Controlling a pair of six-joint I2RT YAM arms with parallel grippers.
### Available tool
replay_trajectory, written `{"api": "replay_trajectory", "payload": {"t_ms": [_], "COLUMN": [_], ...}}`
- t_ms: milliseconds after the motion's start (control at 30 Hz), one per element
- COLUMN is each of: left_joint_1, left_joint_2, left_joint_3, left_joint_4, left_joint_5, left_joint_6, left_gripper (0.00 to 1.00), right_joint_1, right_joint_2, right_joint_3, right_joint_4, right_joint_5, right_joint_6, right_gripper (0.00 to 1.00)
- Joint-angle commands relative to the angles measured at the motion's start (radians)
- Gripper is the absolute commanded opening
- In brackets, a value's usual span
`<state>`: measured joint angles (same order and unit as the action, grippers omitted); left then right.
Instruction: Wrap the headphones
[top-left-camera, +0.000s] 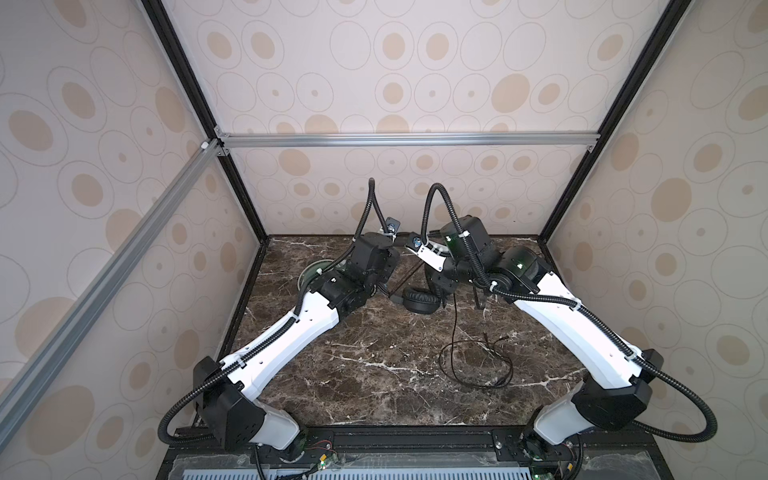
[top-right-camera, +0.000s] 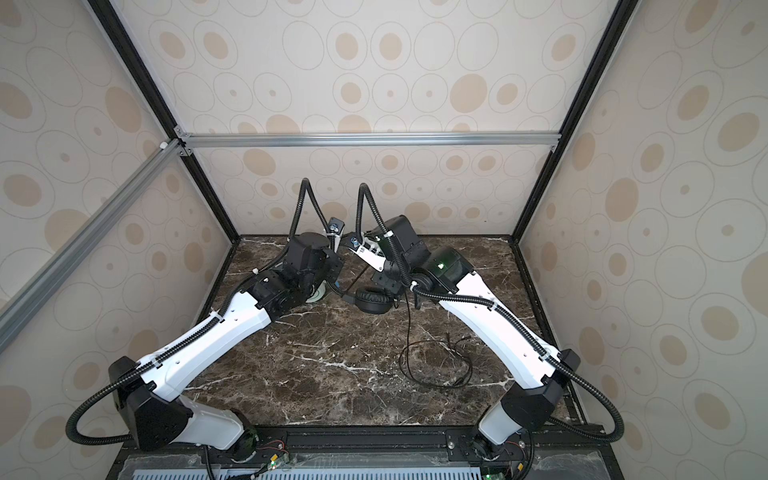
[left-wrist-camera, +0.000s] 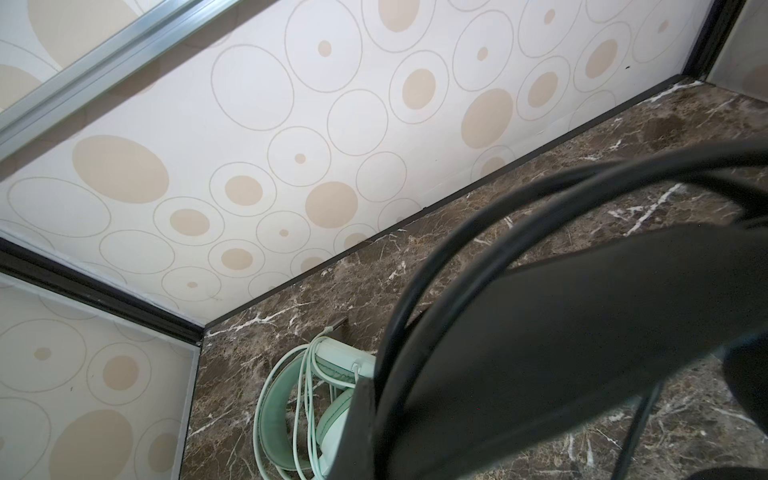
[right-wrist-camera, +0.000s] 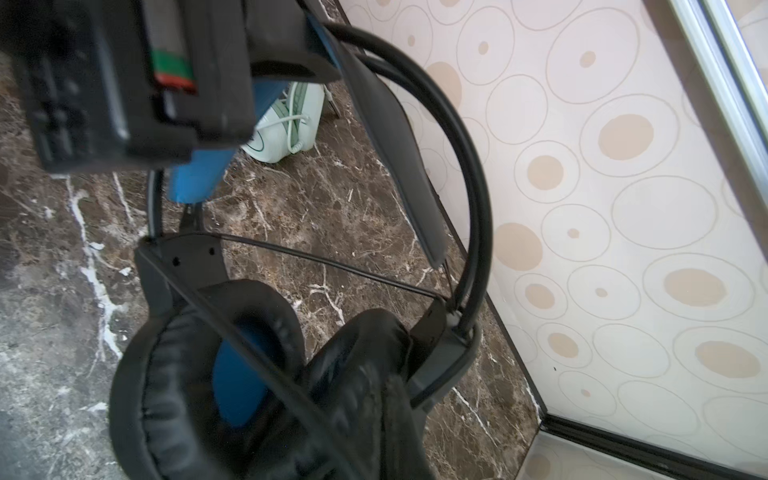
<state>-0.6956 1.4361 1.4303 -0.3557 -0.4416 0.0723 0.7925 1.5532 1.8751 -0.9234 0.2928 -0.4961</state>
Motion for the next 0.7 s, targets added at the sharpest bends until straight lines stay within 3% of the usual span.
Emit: {"api": "replay_trajectory", "payload": {"t_ms": [0, 267, 667], "left_joint_1": [0.003, 0.004, 0.004], "left_joint_2": [-0.027, -0.026, -0.057], "left_joint_3": [-0.011, 0.005, -0.008], "left_joint_4": [-0.029, -0.053, -0.066], "left_joint_5": [0.006, 0.009, 0.174], "left_joint_6": [0.041, 0.06, 0.072], "left_gripper": [0.0, 0.0, 0.0], "right_joint_1": [-0.009, -0.013, -0.013], "right_joint_2": [-0.02, -0.028, -0.033], "right_joint_3": [0.05, 0.047, 0.009], "right_joint_4": [0.029, 0.02, 0.048], "right_joint_5": [0.106, 0.175, 0.279], "right_joint_6": [-0.021, -0.056, -0.163], "right_gripper": [0.0, 0.03, 0.03]}}
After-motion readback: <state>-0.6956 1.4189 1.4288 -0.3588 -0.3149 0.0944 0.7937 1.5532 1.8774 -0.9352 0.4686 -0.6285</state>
